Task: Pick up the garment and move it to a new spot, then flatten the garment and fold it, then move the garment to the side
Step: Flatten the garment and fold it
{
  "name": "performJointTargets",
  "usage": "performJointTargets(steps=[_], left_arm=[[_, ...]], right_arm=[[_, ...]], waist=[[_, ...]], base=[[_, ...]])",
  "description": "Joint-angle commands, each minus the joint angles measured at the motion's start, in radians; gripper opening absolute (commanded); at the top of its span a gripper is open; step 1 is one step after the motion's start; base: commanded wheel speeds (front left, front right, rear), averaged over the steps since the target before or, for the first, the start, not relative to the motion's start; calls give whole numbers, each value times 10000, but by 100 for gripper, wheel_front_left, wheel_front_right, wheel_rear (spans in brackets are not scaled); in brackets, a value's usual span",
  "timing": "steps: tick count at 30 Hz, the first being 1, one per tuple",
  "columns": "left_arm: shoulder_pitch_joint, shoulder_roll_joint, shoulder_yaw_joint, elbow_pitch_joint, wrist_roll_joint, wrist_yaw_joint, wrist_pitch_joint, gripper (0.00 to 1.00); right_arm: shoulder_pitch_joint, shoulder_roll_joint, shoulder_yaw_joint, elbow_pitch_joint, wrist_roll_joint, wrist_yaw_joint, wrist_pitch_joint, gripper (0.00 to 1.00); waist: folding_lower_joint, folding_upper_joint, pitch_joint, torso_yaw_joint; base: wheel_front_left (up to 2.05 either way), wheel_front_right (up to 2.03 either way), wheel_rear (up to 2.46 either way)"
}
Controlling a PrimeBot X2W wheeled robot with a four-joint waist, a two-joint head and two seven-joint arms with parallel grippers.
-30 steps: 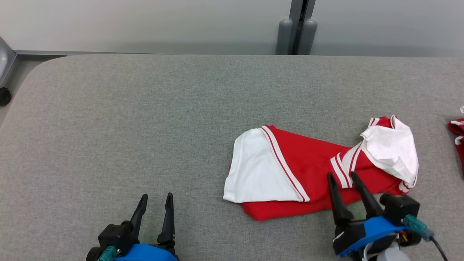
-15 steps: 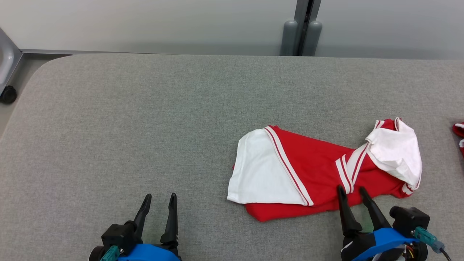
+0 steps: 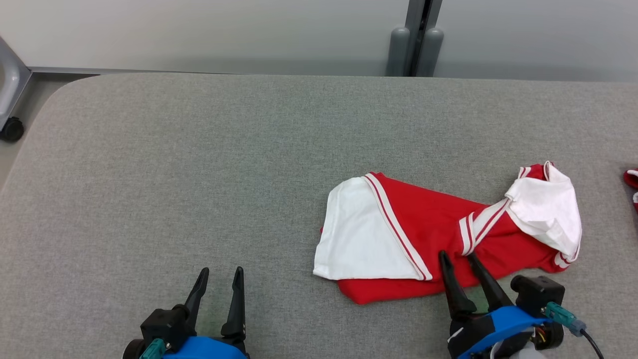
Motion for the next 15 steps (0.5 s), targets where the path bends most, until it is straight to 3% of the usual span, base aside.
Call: performJointTargets(steps=[1, 2, 3, 9, 15], left_arm=[[-103, -3, 33, 19, -19, -21, -43, 100], [-84, -3, 43, 31, -34, -2, -43, 100], [-71, -3, 51, 31, -45, 1, -43, 100], [-68, -4, 48, 15, -77, 4, -43, 100], [-387, -5, -283, -14, -172, -5, -45, 100]], right_arm=[[-196, 7, 29, -33, 38, 1, -27, 36], [-262, 5, 63, -79, 9, 1, -27, 13], [-343, 6, 101, -136, -18, 1, -27, 0], [-1174, -40, 282, -368, 88, 1, -27, 0], [-3587, -447, 242, 505, 144, 1, -26, 0]], waist=[[0, 0, 10, 17], [0, 0, 23, 28], [0, 0, 42, 39], [0, 0, 219, 94], [0, 0, 569, 399]], base=[[0, 0, 0], [0, 0, 0], [0, 0, 0], [0, 0, 0], [0, 0, 0]])
